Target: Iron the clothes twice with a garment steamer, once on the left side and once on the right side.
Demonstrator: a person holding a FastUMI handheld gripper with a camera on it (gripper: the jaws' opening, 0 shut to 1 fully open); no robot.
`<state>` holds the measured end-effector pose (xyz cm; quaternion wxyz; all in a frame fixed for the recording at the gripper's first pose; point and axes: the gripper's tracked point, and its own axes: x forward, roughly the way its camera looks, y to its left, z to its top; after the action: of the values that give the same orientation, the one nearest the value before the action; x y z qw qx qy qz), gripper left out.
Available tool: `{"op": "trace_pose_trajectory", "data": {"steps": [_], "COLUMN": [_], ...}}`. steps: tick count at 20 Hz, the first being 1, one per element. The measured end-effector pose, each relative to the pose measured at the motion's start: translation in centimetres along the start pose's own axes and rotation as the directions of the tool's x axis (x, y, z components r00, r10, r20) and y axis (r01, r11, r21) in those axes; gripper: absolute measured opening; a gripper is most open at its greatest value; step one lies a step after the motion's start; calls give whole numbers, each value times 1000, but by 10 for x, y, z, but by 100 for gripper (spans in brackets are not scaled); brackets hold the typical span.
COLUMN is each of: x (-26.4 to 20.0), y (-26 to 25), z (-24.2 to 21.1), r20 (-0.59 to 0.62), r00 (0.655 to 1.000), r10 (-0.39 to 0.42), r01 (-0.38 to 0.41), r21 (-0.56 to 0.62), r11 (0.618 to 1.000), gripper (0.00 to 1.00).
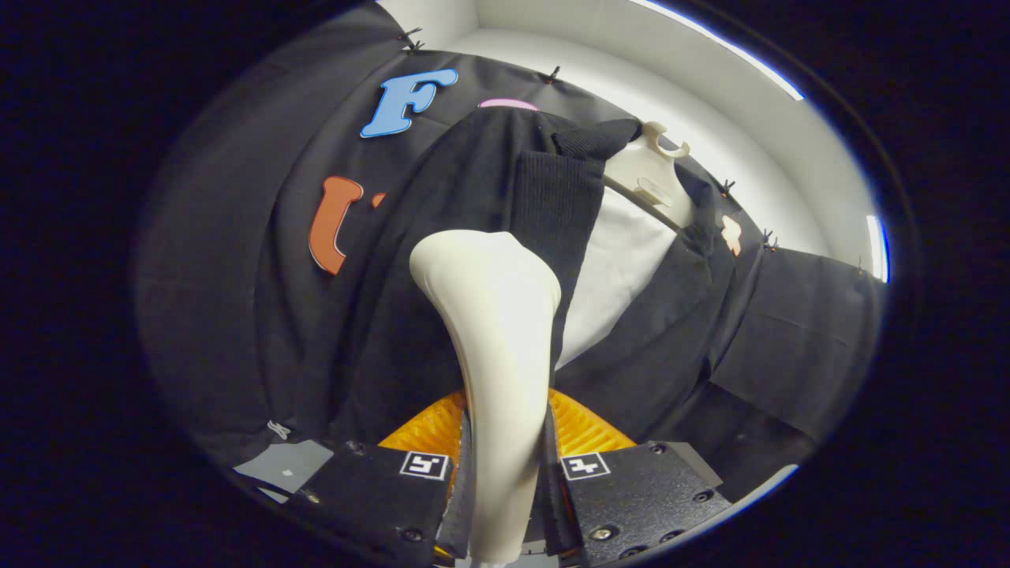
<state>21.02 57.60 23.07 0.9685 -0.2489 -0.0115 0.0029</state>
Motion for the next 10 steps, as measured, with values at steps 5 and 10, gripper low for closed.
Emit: {"op": "trace_pose_trajectory", "data": {"steps": [5,10], "x": [-1,-2], "y": [9,14], "z": [-31,-58], "r20": [-30,-57], "r00": [1000,998], "r10": [6,13], "r01": [-7,-14], "r21": [-17,-28], "r11": [1000,1000], "gripper": [38,38]}}
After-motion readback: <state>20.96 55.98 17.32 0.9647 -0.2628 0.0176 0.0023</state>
